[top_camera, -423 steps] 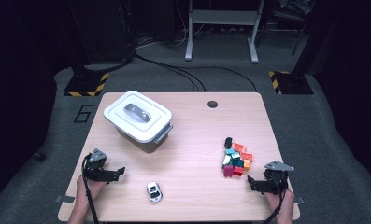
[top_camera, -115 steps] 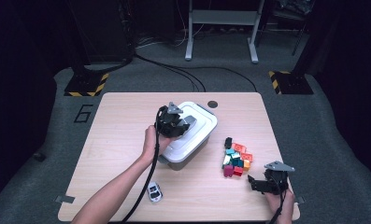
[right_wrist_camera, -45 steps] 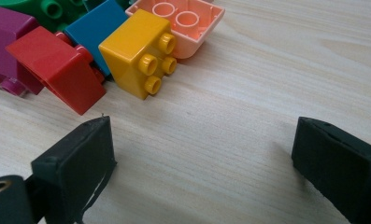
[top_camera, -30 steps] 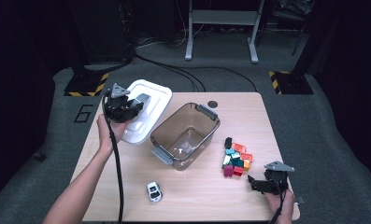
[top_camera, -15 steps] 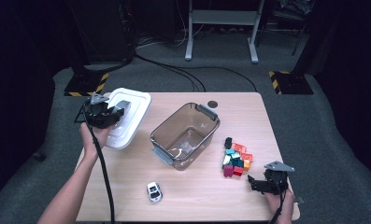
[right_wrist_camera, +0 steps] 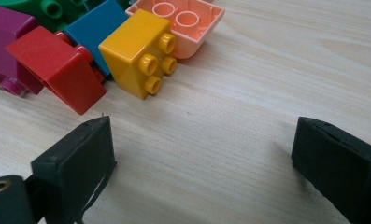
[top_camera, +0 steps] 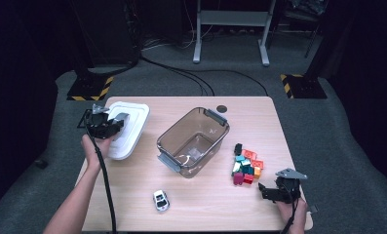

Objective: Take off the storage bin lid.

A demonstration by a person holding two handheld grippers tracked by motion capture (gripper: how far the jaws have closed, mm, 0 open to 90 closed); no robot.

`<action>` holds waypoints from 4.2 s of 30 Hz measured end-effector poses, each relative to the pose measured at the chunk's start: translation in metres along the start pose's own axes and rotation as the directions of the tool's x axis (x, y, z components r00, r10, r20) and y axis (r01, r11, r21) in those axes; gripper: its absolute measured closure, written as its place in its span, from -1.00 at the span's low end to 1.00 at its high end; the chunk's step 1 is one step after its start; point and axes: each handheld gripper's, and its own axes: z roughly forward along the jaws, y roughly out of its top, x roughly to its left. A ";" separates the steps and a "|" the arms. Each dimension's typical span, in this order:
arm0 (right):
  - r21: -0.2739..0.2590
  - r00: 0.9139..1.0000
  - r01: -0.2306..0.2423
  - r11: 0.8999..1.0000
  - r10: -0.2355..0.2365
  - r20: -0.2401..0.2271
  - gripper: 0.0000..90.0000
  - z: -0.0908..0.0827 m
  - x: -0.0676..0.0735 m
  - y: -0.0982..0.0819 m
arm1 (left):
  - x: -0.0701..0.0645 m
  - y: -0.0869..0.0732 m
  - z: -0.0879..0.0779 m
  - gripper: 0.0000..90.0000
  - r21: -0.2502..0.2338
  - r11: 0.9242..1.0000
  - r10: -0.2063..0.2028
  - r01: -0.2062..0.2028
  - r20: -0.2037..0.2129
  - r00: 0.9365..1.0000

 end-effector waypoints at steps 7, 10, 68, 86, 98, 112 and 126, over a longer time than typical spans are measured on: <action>0.000 1.000 0.001 1.000 -0.001 0.000 -0.89 0.000 0.000 0.000 | 0.008 -0.017 0.017 0.48 0.043 0.999 -0.029 0.029 -0.010 1.000; 0.000 1.000 0.000 1.000 0.000 -0.002 -0.89 0.000 0.000 0.000 | 0.010 -0.026 0.023 0.48 0.060 0.997 -0.039 0.039 -0.008 0.999; -0.001 1.000 0.001 1.000 -0.001 -0.003 -0.89 0.000 0.000 0.000 | -0.040 -0.073 -0.023 -0.90 0.024 0.982 0.181 -0.188 0.169 0.969; -0.001 1.000 0.001 1.000 -0.001 -0.003 -0.89 0.000 0.000 0.000 | -0.094 -0.127 -0.042 -1.00 -0.015 0.931 0.335 -0.365 0.433 0.837; -0.001 1.000 0.001 1.000 -0.001 -0.002 -0.89 0.000 0.000 0.000 | -0.137 -0.156 -0.048 -1.00 0.012 0.869 0.412 -0.494 0.535 0.738; -0.001 1.000 0.001 1.000 -0.001 -0.004 -0.89 0.000 0.000 0.000 | -0.147 -0.175 -0.035 -0.70 0.016 0.853 0.425 -0.522 0.559 0.712; -0.001 1.000 0.001 1.000 -0.001 -0.003 -0.89 0.000 0.000 0.000 | -0.149 -0.182 -0.038 -0.45 -0.028 0.844 0.469 -0.536 0.525 0.710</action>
